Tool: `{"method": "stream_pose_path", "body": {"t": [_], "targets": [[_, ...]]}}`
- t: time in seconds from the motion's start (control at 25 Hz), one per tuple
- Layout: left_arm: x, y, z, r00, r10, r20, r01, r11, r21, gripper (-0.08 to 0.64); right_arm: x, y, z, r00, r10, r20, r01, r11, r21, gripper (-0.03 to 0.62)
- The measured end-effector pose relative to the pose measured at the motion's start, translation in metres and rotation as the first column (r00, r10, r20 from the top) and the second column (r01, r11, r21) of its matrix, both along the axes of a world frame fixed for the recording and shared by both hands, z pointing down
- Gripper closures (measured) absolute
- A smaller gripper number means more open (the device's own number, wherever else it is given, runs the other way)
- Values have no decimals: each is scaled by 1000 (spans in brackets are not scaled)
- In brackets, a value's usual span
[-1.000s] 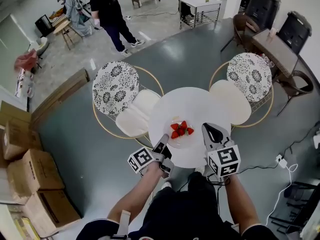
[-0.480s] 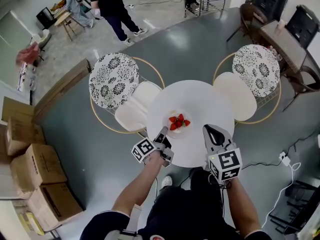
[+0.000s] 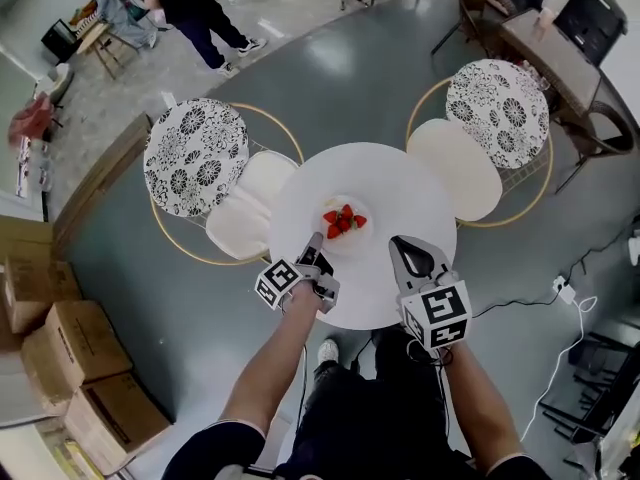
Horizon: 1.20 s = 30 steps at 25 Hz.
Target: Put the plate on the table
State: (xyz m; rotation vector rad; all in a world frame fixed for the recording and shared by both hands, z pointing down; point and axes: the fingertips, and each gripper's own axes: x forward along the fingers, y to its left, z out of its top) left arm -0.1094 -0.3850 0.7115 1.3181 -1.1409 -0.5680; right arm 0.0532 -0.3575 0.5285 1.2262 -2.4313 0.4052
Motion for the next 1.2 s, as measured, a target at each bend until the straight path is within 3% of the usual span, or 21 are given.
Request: {"method": "stream_pose_path", "body": {"t": [0.44,0.64,0.8,0.96,1.2], "targets": [[7,-10,13,999,21,41,-18,998,-61,545,5,-4,4,1000,22,7,-21,1000,-15,588],[3,-9,16,986,74,150,-60,993,-97,544,2,-3,4,1000,25,10,-25,1000,-18,588],[3,-8,19,953,141,269,-105,984,-144,540,4,-2,5,1000,29,8,-29,999,-24,588],[1,-7,20,894,215,394,-152,971,-184,523,3,-1,5,1000,27,6,-27,999,-25,588],[0,0,25,819,294,492,-192,950,-248,511,8,5,5,1000,29,3,-29,999,-26,588]]}}
